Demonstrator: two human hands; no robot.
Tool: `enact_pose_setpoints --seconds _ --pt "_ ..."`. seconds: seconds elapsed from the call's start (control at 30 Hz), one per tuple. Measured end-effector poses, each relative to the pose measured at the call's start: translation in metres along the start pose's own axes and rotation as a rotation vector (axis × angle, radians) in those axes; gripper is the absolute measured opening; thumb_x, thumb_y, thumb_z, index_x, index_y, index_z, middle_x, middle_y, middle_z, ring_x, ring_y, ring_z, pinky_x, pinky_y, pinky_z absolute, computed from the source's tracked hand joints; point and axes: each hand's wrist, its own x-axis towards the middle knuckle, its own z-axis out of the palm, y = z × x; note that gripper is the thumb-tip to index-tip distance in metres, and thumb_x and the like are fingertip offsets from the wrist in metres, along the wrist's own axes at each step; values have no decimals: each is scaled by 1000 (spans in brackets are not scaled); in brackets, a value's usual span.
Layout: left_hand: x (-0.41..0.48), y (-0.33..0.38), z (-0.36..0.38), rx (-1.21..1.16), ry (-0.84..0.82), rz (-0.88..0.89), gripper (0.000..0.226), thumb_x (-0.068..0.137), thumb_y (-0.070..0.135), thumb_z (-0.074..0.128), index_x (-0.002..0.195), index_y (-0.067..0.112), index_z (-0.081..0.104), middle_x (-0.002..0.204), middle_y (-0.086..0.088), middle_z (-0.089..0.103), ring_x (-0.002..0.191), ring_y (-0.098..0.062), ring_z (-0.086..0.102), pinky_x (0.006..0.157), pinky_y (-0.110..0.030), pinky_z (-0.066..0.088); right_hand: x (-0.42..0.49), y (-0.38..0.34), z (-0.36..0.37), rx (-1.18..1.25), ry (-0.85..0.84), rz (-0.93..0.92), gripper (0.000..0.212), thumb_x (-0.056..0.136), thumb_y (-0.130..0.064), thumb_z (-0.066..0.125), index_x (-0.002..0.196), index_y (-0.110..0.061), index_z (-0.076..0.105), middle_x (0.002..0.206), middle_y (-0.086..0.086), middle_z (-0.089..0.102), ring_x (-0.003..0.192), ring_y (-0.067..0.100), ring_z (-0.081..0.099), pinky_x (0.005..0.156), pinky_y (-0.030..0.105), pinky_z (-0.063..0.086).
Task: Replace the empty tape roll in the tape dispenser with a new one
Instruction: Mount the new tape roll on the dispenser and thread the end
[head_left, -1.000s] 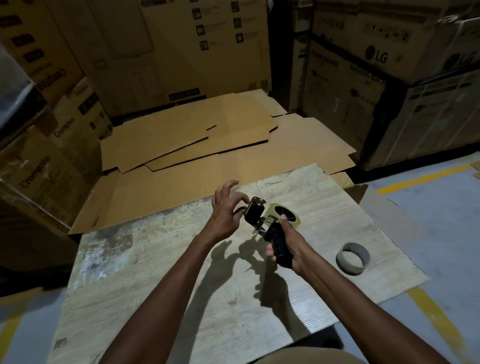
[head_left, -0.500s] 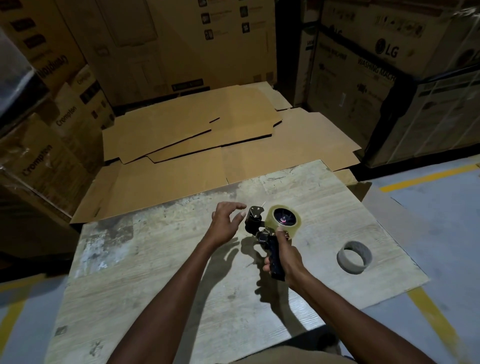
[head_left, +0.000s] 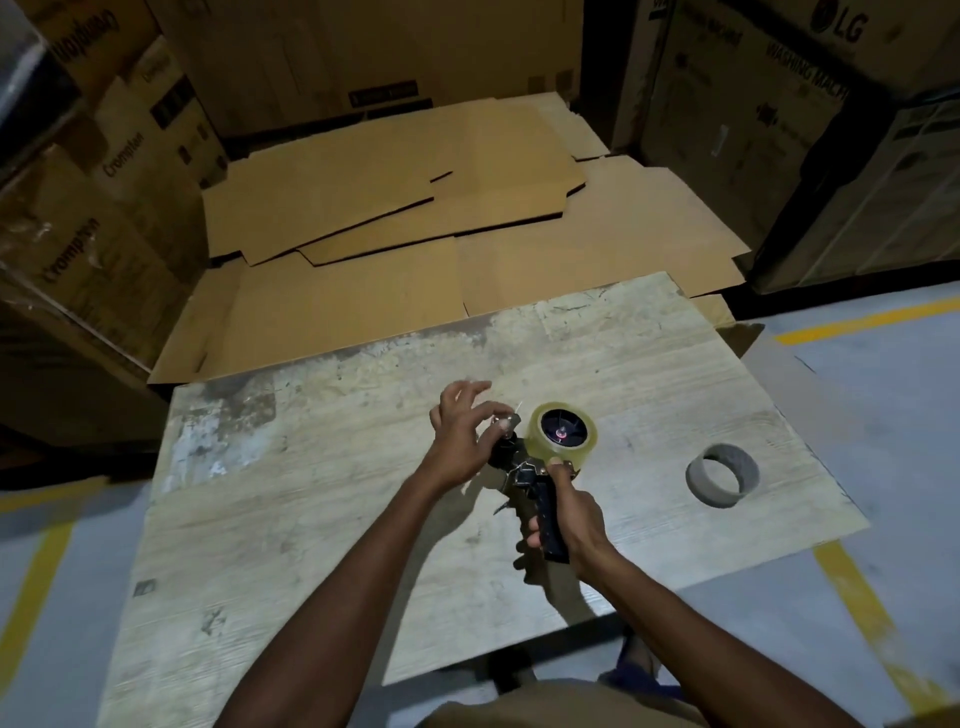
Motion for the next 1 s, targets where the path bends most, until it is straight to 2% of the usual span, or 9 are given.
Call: enact_pose_setpoints --seconds 0.17,0.33,0.43,0.5,0.6,0.7,0.8,0.9,1.0 --pt "24 4 -18 232 -209 93 15 97 37 69 100 28 80 166 3 31 157 -23 1 120 -50 4 -15 -5 -2 -92 29 -75 75 99 -65 45 86 2 75 66 16 74 52 27 71 48 26 52" --pt "32 10 -23 223 -274 134 11 94 35 70 101 31 78 168 3 27 158 -20 -3 118 -50 2 -24 -8 -13 -168 97 -197 69 101 -62 48 74 -2 70 66 19 73 49 26 70 42 23 50" --pt "33 20 -22 280 -305 183 22 90 37 66 107 33 78 169 3 24 158 -18 -4 119 -53 2 -22 -9 -17 -214 133 -261 70 102 -61 48 71 -2 69 66 18 73 50 26 71 46 27 52" --pt "33 28 -19 360 -329 213 37 84 50 62 114 34 77 171 1 21 158 -18 -7 120 -56 2 -21 -11 -19 -244 151 -291 71 102 -63 46 66 -5 67 65 19 72 47 22 69 47 28 52" --pt "33 38 -15 435 -321 242 52 83 67 59 119 33 76 171 0 19 158 -20 -8 121 -59 1 -19 -14 -23 -260 154 -313 73 102 -64 45 70 -3 69 60 14 71 47 20 69 48 27 51" --pt "36 39 -14 426 -301 247 49 84 66 67 116 30 78 171 0 20 158 -20 -8 121 -60 3 -19 -16 -24 -255 140 -312 74 101 -64 46 79 2 71 62 13 72 48 20 71 47 25 52" --pt "39 41 -13 416 -294 236 51 81 70 70 107 28 81 170 0 24 158 -20 -7 120 -58 5 -18 -18 -26 -236 130 -312 71 100 -66 48 78 -1 70 71 18 74 55 27 74 51 30 58" --pt "43 46 -12 425 -257 229 48 76 71 74 93 26 83 167 1 32 158 -20 -3 119 -57 7 -20 -19 -26 -250 108 -331 70 97 -69 49 73 -6 66 71 20 73 57 30 73 53 33 57" --pt "44 50 -8 410 -205 206 46 74 68 78 83 23 84 164 2 37 157 -17 -1 119 -55 8 -23 -22 -26 -274 101 -363 72 97 -72 47 68 -8 63 61 16 69 50 20 70 48 26 51"
